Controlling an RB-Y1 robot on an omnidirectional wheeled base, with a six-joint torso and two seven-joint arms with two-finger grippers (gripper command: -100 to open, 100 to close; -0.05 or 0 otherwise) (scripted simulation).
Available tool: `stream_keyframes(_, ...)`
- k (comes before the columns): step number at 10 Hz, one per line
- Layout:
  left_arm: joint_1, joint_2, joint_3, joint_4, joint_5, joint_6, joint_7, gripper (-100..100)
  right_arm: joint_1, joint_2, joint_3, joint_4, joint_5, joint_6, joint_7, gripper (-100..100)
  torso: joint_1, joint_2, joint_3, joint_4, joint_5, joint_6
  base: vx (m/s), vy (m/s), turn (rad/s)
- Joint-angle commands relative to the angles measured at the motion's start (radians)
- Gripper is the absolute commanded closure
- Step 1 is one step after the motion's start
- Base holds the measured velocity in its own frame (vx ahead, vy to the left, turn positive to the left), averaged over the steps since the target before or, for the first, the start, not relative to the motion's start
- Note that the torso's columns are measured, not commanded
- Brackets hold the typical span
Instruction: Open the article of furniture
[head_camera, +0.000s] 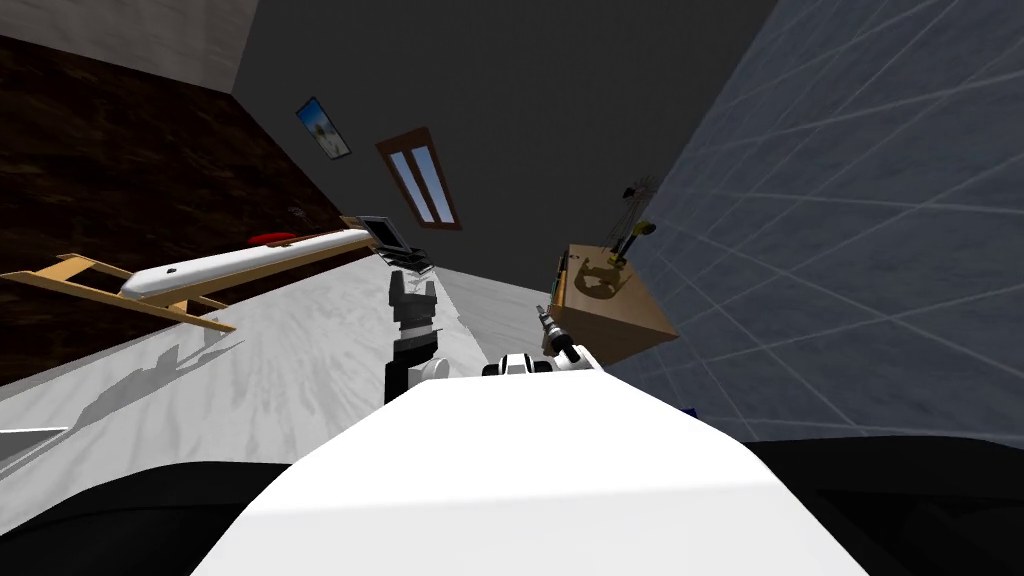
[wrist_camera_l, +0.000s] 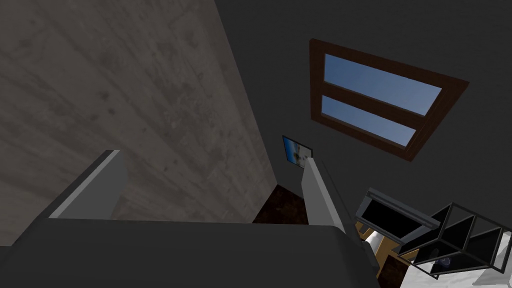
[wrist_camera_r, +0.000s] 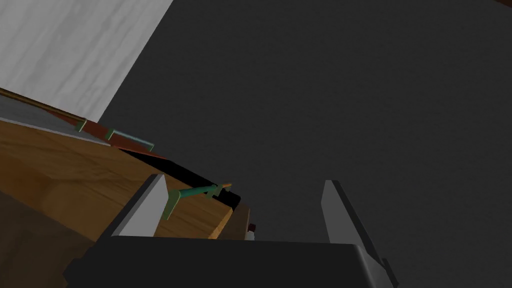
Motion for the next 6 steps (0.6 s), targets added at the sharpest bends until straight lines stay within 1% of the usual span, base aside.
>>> stream_keyframes(1, 0.0, 0.0, 0.0, 0.0, 0.0, 0.0, 0.0, 0, 0.002, -0.004, 0.022, 0.038, 0.01, 0.05, 0.005, -100, 0.002, 0.0, 0.0, 0.0, 0.001, 0.001, 0.006, 0.001, -0.017)
stream_keyframes(2, 0.0, 0.0, 0.0, 0.0, 0.0, 0.0, 0.0, 0, -0.021, -0.01, 0.062, 0.081, 0.028, 0.099, 0.014, -100, 0.002, -0.003, -0.002, -0.001, 0.001, 0.001, -0.042, 0.047, 0.203)
stream_keyframes(3, 0.0, 0.0, 0.0, 0.0, 0.0, 0.0, 0.0, 0, -0.021, -0.01, 0.062, 0.107, 0.028, 0.117, 0.014, -100, 0.005, -0.001, -0.001, 0.0, 0.001, 0.0, -0.054, 0.062, 0.189)
stream_keyframes(4, 0.0, 0.0, 0.0, 0.0, 0.0, 0.0, 0.0, 0, -0.044, -0.016, 0.102, 0.136, 0.046, 0.149, 0.022, -100, 0.004, 0.0, 0.0, 0.0, 0.002, 0.001, -0.059, 0.069, 0.208)
stream_keyframes(5, 0.0, 0.0, 0.0, 0.0, 0.0, 0.0, 0.0, 0, -0.044, -0.016, 0.102, 0.157, 0.046, 0.179, 0.022, -100, 0.003, 0.001, 0.001, 0.0, 0.001, 0.001, -0.054, 0.065, 0.191)
stream_keyframes(6, 0.0, 0.0, 0.0, 0.0, 0.0, 0.0, 0.0, 0, -0.044, -0.016, 0.102, 0.176, 0.046, 0.185, 0.022, -100, 0.002, 0.0, 0.0, 0.0, 0.001, 0.001, 0.0, 0.0, 0.0)
